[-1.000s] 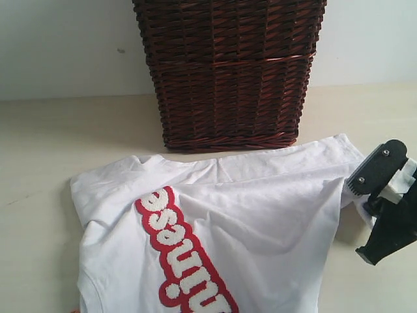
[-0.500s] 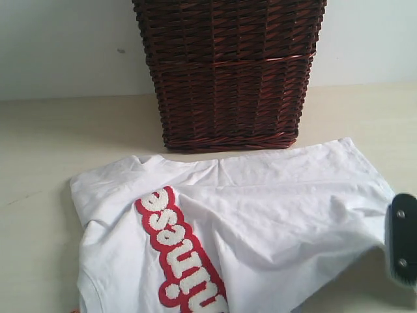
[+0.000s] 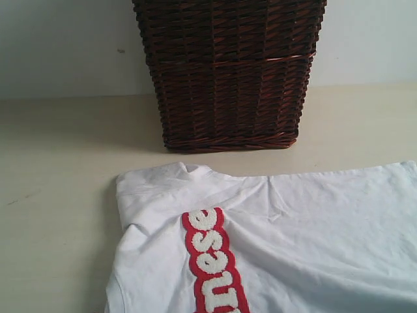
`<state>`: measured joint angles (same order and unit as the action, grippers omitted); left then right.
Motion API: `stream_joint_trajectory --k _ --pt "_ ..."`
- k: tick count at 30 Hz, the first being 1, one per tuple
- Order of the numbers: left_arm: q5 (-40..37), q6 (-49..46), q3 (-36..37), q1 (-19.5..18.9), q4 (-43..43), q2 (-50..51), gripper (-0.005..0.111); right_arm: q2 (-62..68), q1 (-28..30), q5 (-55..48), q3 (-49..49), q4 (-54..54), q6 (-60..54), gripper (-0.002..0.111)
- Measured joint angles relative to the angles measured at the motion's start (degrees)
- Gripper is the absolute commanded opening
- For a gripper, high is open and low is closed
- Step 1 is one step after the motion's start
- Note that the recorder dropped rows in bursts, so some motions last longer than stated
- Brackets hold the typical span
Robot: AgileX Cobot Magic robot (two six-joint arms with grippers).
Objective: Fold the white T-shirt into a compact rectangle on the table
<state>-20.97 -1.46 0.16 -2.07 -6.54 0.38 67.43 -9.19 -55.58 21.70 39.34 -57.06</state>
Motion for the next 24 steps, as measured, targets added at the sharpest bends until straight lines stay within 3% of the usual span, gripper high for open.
stream_joint_trajectory --k 2,4,7,9,14,17,24 --pt "0.0 0.0 0.0 0.0 0.0 0.0 0.0 0.0 0.0 0.0 0.0 2.54 0.65 0.001" --pt "0.0 0.0 0.0 0.0 0.0 0.0 0.0 0.0 0.0 0.0 0.0 1.41 0.65 0.013" --pt "0.0 0.0 0.0 0.0 0.0 0.0 0.0 0.0 0.0 -0.53 0.0 -3.96 -0.87 0.056" --pt "0.0 0.0 0.0 0.0 0.0 0.0 0.0 0.0 0.0 -0.68 0.0 -8.01 -3.79 0.061" --pt "0.0 0.0 0.0 0.0 0.0 0.0 0.0 0.0 0.0 9.39 0.0 -5.62 5.17 0.061" --pt "0.0 0.0 0.0 0.0 0.0 0.0 0.0 0.39 0.0 24.42 0.0 -5.18 15.49 0.059" --pt "0.0 0.0 0.0 0.0 0.0 0.0 0.0 8.78 0.0 41.75 0.0 -10.98 27.16 0.04"
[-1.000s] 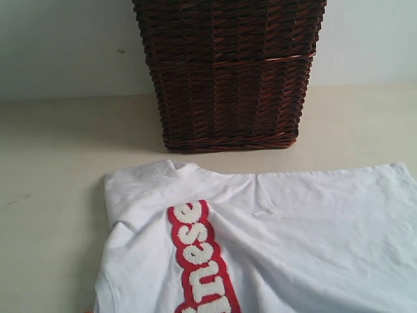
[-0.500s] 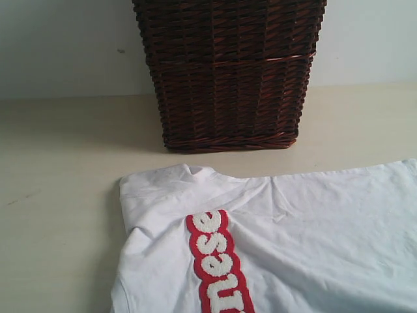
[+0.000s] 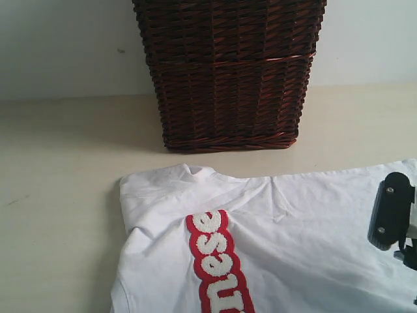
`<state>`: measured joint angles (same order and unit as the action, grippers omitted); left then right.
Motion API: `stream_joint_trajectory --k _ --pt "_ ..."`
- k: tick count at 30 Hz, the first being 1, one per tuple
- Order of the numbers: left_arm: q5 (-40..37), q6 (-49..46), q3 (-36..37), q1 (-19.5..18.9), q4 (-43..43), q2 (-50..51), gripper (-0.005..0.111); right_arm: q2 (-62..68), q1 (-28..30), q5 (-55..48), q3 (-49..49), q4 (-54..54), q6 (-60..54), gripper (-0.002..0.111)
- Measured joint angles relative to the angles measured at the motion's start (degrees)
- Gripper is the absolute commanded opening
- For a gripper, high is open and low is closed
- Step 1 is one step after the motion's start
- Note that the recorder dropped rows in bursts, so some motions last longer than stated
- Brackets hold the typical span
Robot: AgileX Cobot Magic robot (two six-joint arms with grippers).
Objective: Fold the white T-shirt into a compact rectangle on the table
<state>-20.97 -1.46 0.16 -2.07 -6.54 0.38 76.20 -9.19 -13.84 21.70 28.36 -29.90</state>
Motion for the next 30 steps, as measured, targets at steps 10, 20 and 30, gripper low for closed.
stream_joint_trajectory --k 10,20,30 --pt "0.0 0.0 0.0 0.0 0.0 0.0 0.0 12.1 0.0 21.51 0.0 -2.62 9.88 0.001" --pt "0.0 0.0 0.0 0.0 0.0 0.0 0.0 23.82 0.0 28.82 5.95 -4.06 11.02 0.0" --pt "0.0 0.0 0.0 0.0 0.0 0.0 0.0 34.61 0.0 27.43 19.63 -4.65 16.47 0.0"
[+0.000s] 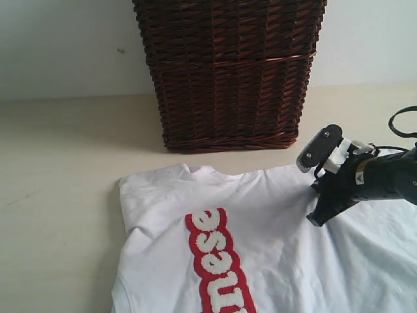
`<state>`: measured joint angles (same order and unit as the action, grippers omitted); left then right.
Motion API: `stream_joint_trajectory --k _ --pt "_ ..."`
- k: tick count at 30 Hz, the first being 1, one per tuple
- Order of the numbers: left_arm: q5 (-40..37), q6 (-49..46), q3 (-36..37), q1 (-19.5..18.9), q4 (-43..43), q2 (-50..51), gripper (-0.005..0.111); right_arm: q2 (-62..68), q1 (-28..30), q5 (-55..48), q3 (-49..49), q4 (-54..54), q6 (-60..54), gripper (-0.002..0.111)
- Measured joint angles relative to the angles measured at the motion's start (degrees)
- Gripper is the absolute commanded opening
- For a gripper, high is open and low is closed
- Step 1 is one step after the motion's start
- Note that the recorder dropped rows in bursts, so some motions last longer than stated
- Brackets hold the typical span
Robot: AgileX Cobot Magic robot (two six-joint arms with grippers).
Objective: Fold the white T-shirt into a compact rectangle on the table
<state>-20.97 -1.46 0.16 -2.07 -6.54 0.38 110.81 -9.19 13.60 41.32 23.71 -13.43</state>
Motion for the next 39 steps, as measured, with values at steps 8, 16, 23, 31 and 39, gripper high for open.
stream_joint_trajectory --k 8,16,23,31,39 --pt "0.0 0.0 0.0 0.0 0.0 0.0 0.0 -5.43 0.0 -11.56 1.65 0.83 6.27 0.0" --pt "0.0 0.0 0.0 0.0 0.0 0.0 0.0 -9.53 1.16 -22.61 -3.41 1.72 -7.51 0.0" --pt "0.0 0.0 0.0 0.0 0.0 0.0 0.0 -3.39 1.51 -7.48 -3.66 1.48 -8.95 0.0" --pt "0.0 0.0 0.0 0.0 0.0 0.0 0.0 -12.12 1.65 -16.73 -4.79 0.12 -8.95 0.004" --pt "0.0 0.0 0.0 0.0 0.0 0.0 0.0 -23.99 1.65 -33.5 -12.65 -3.35 -29.17 0.0"
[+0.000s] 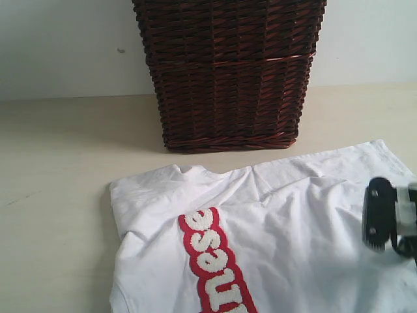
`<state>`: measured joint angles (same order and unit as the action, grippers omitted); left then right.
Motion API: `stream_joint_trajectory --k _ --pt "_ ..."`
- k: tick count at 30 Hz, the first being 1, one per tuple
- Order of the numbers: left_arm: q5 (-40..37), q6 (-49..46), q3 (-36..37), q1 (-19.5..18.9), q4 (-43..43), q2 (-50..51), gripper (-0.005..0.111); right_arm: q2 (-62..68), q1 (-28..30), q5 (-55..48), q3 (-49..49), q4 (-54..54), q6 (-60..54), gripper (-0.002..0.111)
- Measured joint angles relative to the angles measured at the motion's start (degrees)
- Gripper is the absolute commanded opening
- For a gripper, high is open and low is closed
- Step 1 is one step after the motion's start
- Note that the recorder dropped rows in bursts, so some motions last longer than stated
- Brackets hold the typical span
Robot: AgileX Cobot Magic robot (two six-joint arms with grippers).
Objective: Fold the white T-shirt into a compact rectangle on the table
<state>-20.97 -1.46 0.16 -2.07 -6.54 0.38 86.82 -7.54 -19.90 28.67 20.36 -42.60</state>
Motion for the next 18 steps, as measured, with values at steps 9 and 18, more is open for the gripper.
stream_joint_trajectory --k 9,18 --pt "0.0 0.0 0.0 0.0 0.0 0.0 0.0 0.0 0.0 0.66 -6.87 -9.97 -8.56 0.0" --pt "0.0 0.0 0.0 0.0 0.0 0.0 0.0 -4.18 0.0 -3.86 -8.01 -11.02 -12.06 0.0"
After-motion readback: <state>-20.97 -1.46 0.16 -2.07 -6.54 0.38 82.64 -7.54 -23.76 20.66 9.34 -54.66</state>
